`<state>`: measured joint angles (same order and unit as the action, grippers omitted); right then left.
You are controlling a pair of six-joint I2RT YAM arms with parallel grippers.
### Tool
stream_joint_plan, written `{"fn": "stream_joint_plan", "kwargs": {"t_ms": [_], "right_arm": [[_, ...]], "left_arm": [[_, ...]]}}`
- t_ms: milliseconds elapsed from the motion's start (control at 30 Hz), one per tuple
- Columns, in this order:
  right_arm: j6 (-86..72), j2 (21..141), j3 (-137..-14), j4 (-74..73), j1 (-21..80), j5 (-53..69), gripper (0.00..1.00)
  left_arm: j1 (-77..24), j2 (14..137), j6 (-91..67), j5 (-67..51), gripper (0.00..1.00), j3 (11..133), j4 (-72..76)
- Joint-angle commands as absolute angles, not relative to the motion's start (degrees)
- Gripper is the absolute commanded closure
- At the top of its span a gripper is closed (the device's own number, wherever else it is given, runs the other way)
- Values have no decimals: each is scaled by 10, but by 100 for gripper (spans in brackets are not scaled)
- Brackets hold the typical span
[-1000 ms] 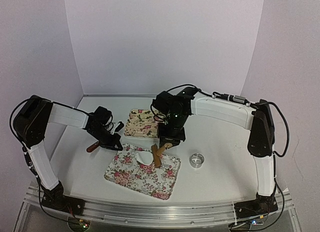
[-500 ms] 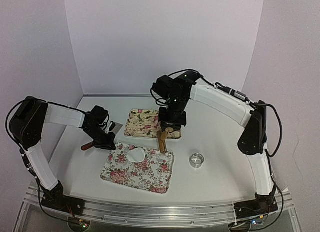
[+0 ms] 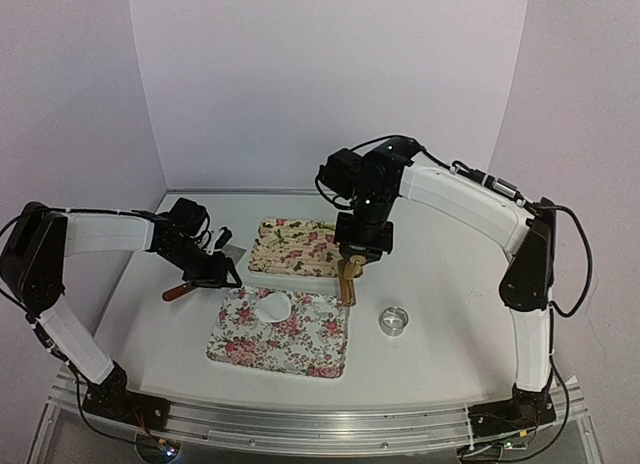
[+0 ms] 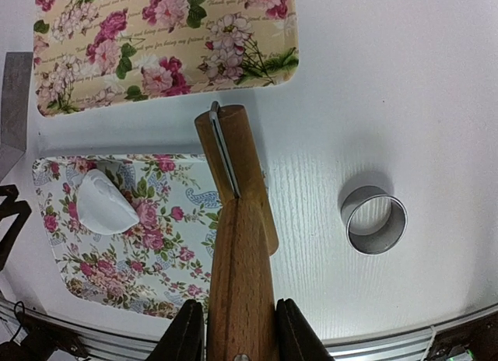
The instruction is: Roll out the dumpling wrappers from the dough
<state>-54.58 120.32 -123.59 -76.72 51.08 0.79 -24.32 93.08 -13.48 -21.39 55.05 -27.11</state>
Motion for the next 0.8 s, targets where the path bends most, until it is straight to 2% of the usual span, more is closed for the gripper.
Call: {"fn": "stream_joint_plan", "kwargs": {"t_ms": [0,167,533,767], "right_arm": [[-558,1149,-1213,-802,512,-12,100],[-564,1135,-1192,-779,512,-4,100],[-562,1133,-1195,-773,512,10,100],[-555,1145,-1208,-770,512,22,100]], "left_arm": [[-240,877,-27,-224,40,571,-270],[-240,938,73,-253,40,605,-265],[-242,1019,135,-269,47,648,-230],[-267,1048,145,-252,48,650,-227]]}}
